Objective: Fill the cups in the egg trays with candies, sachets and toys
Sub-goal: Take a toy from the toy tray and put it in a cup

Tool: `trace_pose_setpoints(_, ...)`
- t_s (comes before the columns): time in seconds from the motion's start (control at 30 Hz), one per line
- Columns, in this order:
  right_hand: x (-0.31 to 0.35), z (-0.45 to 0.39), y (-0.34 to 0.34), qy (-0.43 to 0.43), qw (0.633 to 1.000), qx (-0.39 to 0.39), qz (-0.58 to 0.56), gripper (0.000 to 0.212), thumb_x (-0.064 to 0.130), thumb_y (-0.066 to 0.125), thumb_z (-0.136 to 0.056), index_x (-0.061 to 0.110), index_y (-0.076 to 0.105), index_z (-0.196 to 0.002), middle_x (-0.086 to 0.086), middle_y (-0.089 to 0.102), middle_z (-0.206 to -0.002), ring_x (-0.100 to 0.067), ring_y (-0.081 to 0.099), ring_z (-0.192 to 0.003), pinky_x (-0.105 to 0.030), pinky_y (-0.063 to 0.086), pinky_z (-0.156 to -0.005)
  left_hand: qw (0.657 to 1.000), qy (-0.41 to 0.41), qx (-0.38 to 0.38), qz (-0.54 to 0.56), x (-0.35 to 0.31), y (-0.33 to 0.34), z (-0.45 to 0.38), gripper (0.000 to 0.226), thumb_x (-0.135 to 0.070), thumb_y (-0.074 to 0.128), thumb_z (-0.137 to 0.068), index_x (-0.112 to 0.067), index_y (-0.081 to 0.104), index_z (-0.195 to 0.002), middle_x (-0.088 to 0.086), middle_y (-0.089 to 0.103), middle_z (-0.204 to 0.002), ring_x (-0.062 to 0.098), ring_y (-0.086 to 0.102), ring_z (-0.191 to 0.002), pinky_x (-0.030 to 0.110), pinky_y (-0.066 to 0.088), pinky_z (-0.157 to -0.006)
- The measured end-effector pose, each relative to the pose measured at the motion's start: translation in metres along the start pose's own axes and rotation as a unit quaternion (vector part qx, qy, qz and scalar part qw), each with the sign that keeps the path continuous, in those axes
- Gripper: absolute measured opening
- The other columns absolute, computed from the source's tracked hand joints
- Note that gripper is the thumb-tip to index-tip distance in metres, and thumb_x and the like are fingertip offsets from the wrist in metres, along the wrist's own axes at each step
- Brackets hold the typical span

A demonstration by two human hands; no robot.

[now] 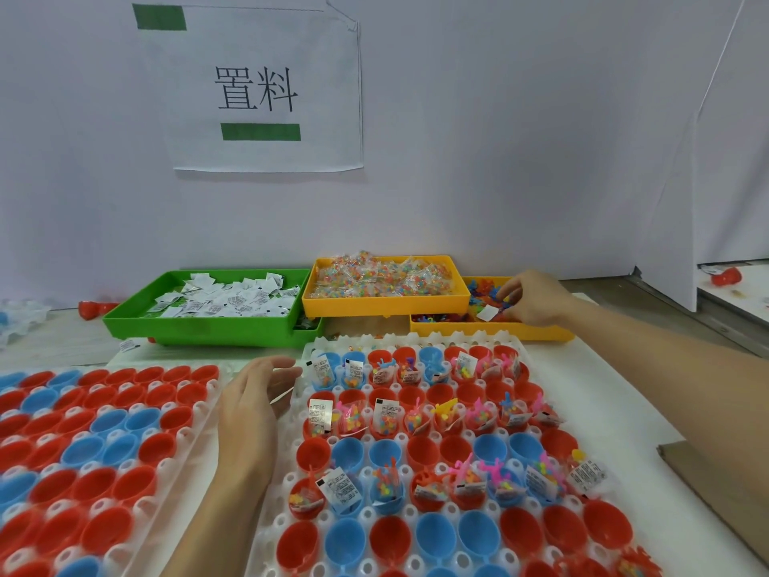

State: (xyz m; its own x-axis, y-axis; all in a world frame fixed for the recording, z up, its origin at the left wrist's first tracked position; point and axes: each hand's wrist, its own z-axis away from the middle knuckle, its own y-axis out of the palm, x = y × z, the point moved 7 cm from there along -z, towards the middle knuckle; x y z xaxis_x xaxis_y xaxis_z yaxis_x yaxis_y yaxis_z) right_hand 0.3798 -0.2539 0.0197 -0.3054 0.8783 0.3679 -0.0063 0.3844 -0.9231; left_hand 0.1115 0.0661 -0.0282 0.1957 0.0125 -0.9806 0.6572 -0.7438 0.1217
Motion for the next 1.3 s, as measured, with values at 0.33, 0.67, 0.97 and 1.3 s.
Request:
trace_pose_setpoints(0.33, -0.005, 0.004, -0.009, 0.021, 0.998, -0.063, -0.022, 0.031, 0.002, 0.063, -0.091, 0.008, 0.068, -0.121, -0.013, 0.066, -0.127, -0.025, 0.061, -0.111, -0.033, 0.052, -0.085, 1.0, 0.008, 0.002, -0.011, 0.0, 0.0, 0.001, 0.034, -0.018, 0.037, -0.101, -0.015, 0.07, -0.092, 0.008, 0.073, -0.097, 0.021, 0.068, -0.097, 0.032, 0.05, -0.081)
trace_pose_setpoints(0.67, -0.014, 0.002, -0.012, 0.047, 0.996, -0.078, -0.02, 0.018, -0.006, 0.066, -0.087, 0.01, 0.074, -0.086, -0.011, 0.07, -0.112, -0.021, 0.061, -0.094, -0.035, 0.055, -0.08, 1.0, 0.005, -0.001, -0.008, -0.001, 0.0, 0.001, 0.033, -0.016, 0.037, -0.101, -0.013, 0.069, -0.092, 0.01, 0.073, -0.096, 0.021, 0.068, -0.096, 0.033, 0.051, -0.082)
trace_pose_setpoints(0.97, 0.01, 0.002, -0.006, -0.027, 0.996, -0.084, -0.033, 0.014, 0.023, 0.068, -0.093, 0.012, 0.077, -0.096, -0.003, 0.073, -0.096, -0.013, 0.061, -0.08, -0.029, 0.047, -0.071, 1.0, 0.001, -0.004, 0.002, 0.0, 0.0, -0.001, 0.034, -0.013, 0.038, -0.099, -0.014, 0.07, -0.088, 0.011, 0.073, -0.093, 0.021, 0.069, -0.093, 0.03, 0.05, -0.076)
trace_pose_setpoints(1.3, 0.013, -0.002, 0.012, 0.058, 0.997, -0.044, -0.022, 0.009, 0.016, 0.074, -0.086, 0.01, 0.079, -0.082, -0.005, 0.074, -0.09, -0.02, 0.066, -0.084, -0.035, 0.056, -0.073, 1.0, 0.0, -0.002, -0.003, -0.001, -0.001, 0.001, 0.032, -0.015, 0.038, -0.1, -0.013, 0.069, -0.092, 0.009, 0.073, -0.096, 0.021, 0.069, -0.096, 0.031, 0.051, -0.079)
